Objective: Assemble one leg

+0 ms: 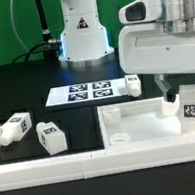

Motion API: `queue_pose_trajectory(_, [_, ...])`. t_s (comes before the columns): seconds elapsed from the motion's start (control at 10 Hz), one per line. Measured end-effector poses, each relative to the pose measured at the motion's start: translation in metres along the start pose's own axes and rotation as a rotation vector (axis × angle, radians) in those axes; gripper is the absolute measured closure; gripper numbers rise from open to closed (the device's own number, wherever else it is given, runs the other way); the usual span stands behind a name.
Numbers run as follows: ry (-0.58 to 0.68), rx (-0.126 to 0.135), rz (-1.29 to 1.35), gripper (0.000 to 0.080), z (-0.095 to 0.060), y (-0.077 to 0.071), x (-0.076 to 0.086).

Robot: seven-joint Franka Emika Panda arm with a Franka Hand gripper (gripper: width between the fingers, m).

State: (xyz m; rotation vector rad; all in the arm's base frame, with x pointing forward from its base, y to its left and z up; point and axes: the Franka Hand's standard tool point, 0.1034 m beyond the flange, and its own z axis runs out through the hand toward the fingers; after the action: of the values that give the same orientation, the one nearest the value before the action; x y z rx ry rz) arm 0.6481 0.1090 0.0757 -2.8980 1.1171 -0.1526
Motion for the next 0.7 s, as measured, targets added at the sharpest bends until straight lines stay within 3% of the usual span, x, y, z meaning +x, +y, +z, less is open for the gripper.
queue_pose_trajectory(0.1, [0.001,-0.003,0.079,0.0509,0.000,0.002,0.002])
queue_pose_trajectory(0.7, [-0.055,0.001,0.768,0.0509,0.001,0.014,0.005])
